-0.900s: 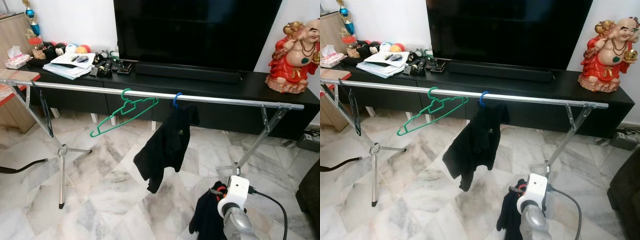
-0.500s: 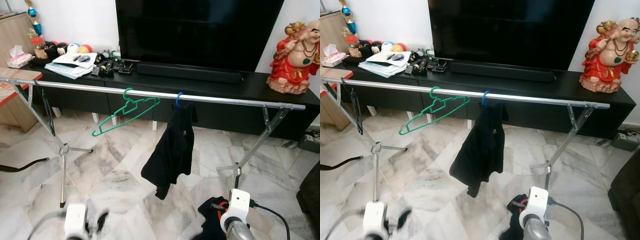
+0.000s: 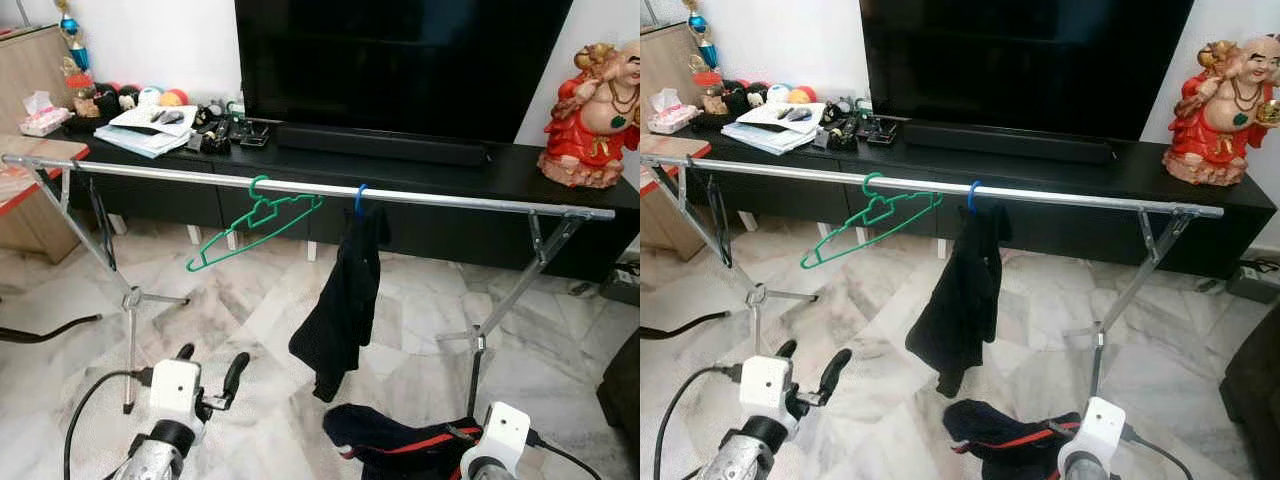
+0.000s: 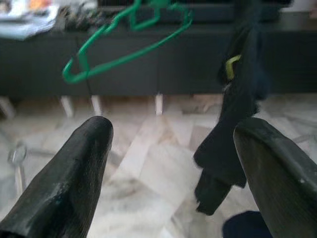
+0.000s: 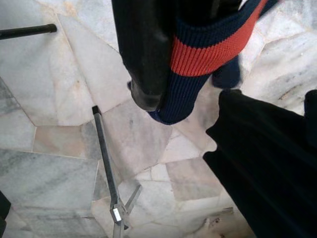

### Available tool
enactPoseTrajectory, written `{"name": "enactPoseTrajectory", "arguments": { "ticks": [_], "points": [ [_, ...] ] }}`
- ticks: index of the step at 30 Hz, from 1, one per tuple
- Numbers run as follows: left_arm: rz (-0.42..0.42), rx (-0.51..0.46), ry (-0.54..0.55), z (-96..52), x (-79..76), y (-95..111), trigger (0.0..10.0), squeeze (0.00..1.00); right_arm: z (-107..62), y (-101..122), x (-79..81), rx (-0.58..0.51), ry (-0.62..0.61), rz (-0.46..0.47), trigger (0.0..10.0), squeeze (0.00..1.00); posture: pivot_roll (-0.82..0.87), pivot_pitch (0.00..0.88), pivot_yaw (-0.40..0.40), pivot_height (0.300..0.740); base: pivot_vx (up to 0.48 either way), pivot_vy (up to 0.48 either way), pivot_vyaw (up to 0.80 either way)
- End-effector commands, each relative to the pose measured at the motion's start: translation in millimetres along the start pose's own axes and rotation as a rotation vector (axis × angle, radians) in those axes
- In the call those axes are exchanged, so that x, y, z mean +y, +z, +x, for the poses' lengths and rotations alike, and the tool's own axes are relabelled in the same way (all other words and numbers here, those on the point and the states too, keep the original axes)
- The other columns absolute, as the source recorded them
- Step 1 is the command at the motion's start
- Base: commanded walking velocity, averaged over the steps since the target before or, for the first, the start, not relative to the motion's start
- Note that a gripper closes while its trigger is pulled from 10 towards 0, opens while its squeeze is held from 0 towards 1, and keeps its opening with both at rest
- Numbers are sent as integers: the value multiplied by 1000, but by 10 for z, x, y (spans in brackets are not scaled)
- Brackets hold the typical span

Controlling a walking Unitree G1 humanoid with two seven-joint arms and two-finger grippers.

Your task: Hang hanger

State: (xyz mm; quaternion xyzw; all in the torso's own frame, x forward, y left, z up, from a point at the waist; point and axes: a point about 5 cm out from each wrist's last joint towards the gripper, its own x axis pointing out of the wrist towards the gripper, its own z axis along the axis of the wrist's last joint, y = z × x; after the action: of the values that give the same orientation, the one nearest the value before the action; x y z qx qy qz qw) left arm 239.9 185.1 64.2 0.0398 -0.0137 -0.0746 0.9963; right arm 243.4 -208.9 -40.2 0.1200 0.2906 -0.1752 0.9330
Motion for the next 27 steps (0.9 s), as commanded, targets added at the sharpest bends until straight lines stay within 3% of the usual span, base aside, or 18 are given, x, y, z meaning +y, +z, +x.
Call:
{"name": "enactPoseTrajectory", "arguments": {
  "ticks": [1,7,9,11,18,22,27],
  "points": [
    [28,-1,-30,20,-4,94,10000,0,-11,-18,-60,-4,-14,-11,10000,0,94,26,7,740,0,0,0],
    [76,-5,-40,175,114,202,10000,0,-24,-75,-73,23,-20,-29,10000,0,102,29,3,740,0,0,0],
    [56,-8,-18,240,166,223,10000,0,-28,-87,-65,25,-18,-34,10000,0,102,29,3,740,0,0,0],
    [-36,-32,42,334,261,313,10000,0,-35,-105,-62,27,-16,-40,10000,0,93,31,7,740,0,0,0],
    [-100,-43,60,319,254,330,10000,0,-54,-153,-100,39,-27,-56,10000,0,96,32,6,740,0,0,0],
    [-132,-9,48,287,223,217,10000,0,-61,-168,-131,41,-47,-41,10000,0,98,32,3,740,0,0,0],
    [-116,7,5,292,190,203,10000,0,-64,-159,-168,28,-60,-22,10000,0,96,34,7,740,0,0,0]
  ]
}}
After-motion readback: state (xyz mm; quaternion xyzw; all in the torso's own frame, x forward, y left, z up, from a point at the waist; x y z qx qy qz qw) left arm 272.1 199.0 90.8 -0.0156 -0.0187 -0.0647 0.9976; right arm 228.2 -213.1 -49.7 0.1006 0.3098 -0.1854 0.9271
